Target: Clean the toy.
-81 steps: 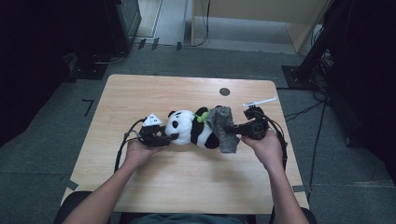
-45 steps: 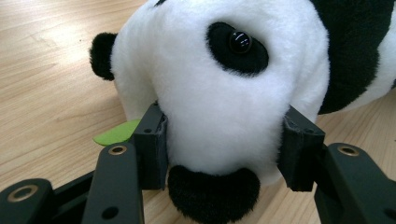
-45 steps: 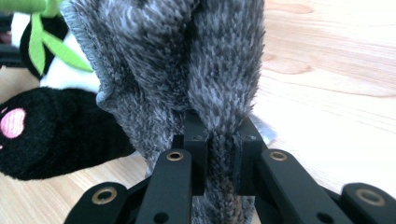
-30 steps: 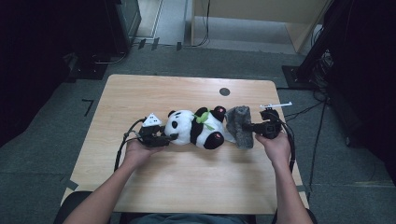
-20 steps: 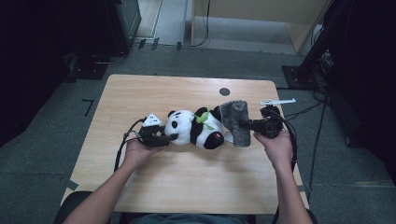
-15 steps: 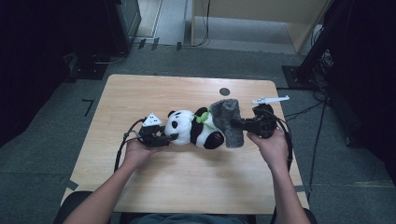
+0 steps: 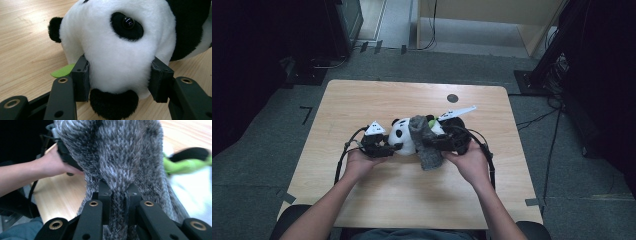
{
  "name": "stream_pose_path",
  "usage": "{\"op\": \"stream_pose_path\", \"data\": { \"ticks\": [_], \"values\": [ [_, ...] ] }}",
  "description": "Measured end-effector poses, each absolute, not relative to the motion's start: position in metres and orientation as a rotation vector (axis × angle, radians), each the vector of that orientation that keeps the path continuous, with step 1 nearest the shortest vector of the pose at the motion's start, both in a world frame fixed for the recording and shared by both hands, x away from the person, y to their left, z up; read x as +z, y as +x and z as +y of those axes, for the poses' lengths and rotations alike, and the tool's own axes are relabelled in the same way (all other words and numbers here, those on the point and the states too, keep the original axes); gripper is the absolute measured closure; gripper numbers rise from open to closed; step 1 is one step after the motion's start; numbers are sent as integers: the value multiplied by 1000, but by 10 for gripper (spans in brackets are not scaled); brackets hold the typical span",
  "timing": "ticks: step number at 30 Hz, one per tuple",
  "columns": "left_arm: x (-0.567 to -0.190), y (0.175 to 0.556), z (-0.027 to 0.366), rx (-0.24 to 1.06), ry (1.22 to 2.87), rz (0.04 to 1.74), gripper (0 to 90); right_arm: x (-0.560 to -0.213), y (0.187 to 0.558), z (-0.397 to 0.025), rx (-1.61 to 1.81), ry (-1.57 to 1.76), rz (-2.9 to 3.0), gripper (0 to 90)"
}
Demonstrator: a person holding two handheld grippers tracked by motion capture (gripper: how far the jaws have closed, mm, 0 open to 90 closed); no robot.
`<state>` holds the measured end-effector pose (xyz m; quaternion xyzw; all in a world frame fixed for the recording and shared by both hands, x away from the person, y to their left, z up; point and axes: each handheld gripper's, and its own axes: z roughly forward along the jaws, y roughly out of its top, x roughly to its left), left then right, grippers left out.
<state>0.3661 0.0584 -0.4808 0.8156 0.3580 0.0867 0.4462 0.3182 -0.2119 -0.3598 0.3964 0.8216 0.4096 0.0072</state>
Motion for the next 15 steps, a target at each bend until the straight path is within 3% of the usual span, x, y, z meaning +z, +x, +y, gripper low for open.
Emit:
{"op": "stream_pose_path", "data": {
  "ticks": [15],
  "values": [
    [-480, 367, 58, 209, 2021, 891, 450, -392, 317, -149, 1234, 1111, 2695, 805]
  ]
}}
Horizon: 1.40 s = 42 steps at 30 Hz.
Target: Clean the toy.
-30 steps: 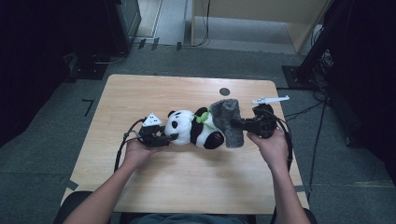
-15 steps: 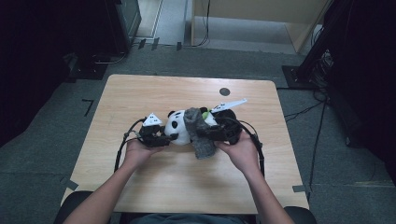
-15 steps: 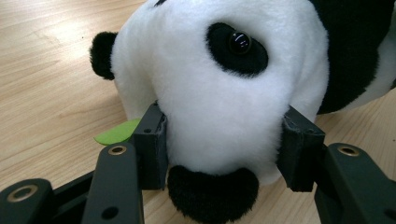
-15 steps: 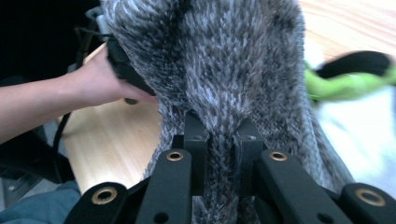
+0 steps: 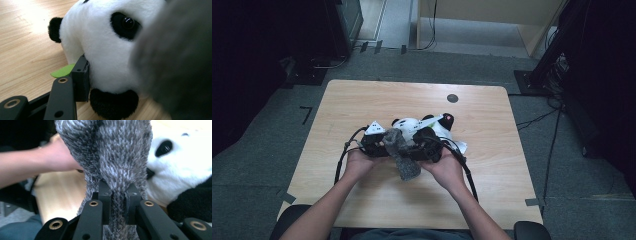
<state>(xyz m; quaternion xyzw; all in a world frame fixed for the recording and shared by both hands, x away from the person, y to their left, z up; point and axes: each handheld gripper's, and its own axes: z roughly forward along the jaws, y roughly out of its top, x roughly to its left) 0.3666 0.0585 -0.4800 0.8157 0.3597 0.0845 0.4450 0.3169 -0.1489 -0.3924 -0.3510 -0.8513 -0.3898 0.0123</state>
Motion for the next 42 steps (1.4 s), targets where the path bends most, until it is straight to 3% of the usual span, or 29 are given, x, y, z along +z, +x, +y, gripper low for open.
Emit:
{"op": "stream_pose_path", "data": {
  "ticks": [4, 13, 42],
  "values": [
    [-480, 367, 58, 211, 2021, 891, 451, -426, 327, -153, -1181, -1178, -2640, 806],
    [-480, 367, 58, 209, 2024, 894, 453, -455, 332, -166, -1168, -1306, -2680, 804],
    [-480, 367, 56, 210, 2047, 883, 469, -451, 310, -220, -983, -1274, -2883, 803]
  ]
}}
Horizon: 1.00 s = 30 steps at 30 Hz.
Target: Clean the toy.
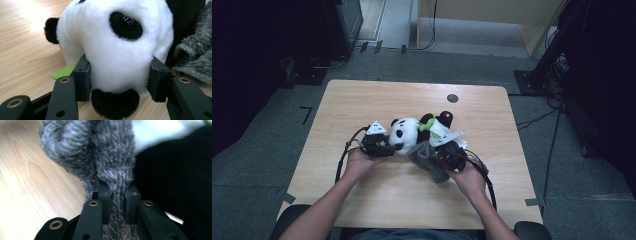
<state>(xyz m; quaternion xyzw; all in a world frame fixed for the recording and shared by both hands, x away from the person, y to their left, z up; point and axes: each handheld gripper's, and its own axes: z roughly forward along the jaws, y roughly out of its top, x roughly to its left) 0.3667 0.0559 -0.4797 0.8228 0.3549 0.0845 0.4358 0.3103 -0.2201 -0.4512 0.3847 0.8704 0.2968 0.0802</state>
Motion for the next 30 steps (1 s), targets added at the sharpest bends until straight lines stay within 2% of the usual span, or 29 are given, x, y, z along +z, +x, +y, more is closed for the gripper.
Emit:
{"op": "stream_pose_path", "data": {
  "ticks": [5, 14, 24, 30],
  "values": [
    [-480, 367, 56, 207, 2045, 887, 469, -451, 311, -238, 920, 1196, 2599, 802],
    [-479, 368, 56, 197, 2036, 901, 468, -443, 307, -241, 883, 1205, 2584, 803],
    [-479, 368, 56, 193, 2034, 911, 466, -418, 297, -198, 1004, 994, 2640, 804],
    [-478, 368, 56, 188, 2029, 916, 466, -421, 307, -169, 1010, 948, 2662, 804]
  ]
}}
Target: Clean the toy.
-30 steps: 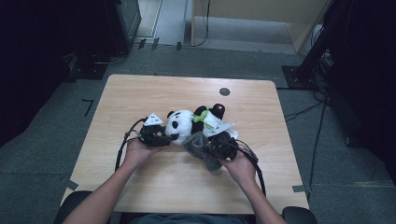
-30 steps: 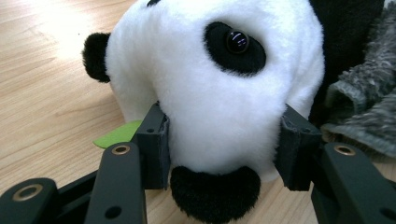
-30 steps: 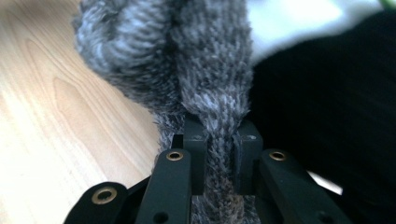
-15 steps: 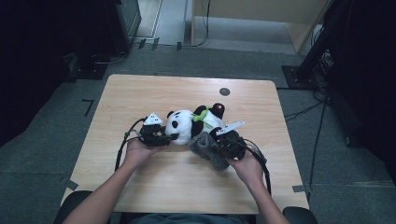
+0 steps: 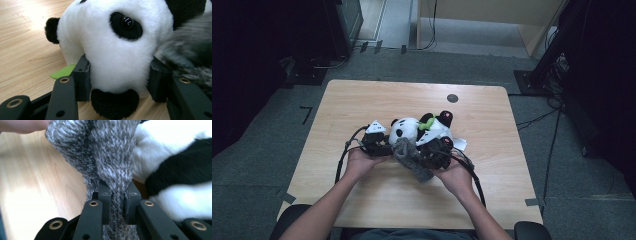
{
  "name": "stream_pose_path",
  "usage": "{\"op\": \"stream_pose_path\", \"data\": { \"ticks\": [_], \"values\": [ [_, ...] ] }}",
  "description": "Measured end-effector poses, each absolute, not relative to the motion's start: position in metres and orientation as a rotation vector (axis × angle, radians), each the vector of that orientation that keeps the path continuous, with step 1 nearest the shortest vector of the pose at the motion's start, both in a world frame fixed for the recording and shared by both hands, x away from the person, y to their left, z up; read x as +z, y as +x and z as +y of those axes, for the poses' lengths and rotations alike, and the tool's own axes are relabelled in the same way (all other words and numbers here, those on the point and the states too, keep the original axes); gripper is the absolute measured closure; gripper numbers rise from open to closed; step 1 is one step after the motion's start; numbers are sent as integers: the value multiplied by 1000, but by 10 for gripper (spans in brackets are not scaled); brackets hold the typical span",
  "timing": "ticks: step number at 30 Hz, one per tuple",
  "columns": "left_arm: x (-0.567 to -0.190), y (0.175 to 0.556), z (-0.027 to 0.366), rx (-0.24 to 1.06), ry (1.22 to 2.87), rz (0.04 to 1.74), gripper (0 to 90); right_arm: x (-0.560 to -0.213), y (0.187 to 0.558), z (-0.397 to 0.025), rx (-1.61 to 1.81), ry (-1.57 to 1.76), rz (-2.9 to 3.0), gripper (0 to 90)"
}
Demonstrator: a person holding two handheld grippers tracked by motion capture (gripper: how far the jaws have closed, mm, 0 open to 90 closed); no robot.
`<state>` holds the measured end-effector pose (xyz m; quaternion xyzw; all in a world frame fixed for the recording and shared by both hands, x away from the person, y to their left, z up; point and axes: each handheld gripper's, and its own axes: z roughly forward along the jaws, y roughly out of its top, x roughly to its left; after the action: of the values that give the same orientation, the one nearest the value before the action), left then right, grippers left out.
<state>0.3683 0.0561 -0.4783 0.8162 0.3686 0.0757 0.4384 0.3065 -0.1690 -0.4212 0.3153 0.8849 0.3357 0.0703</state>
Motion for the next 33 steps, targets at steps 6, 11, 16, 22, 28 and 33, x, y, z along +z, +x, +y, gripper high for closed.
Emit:
{"op": "stream_pose_path", "data": {
  "ticks": [6, 11, 16, 22, 28, 33],
  "values": [
    [-478, 369, 56, 186, 2029, 918, 467, -440, 324, -152, 961, 997, 2645, 805],
    [-478, 368, 56, 186, 2032, 922, 471, -451, 332, -148, 938, 1006, 2613, 802],
    [-478, 368, 56, 188, 2041, 914, 474, -455, 332, -154, 951, 1023, 2590, 799],
    [-478, 369, 56, 187, 2040, 911, 475, -451, 329, -169, 912, 1044, 2566, 804],
    [-477, 368, 55, 190, 2044, 908, 476, -446, 323, -180, 869, 1029, 2564, 805],
    [-477, 368, 55, 191, 2047, 907, 477, -441, 317, -191, 829, 1011, 2566, 805]
  ]
}}
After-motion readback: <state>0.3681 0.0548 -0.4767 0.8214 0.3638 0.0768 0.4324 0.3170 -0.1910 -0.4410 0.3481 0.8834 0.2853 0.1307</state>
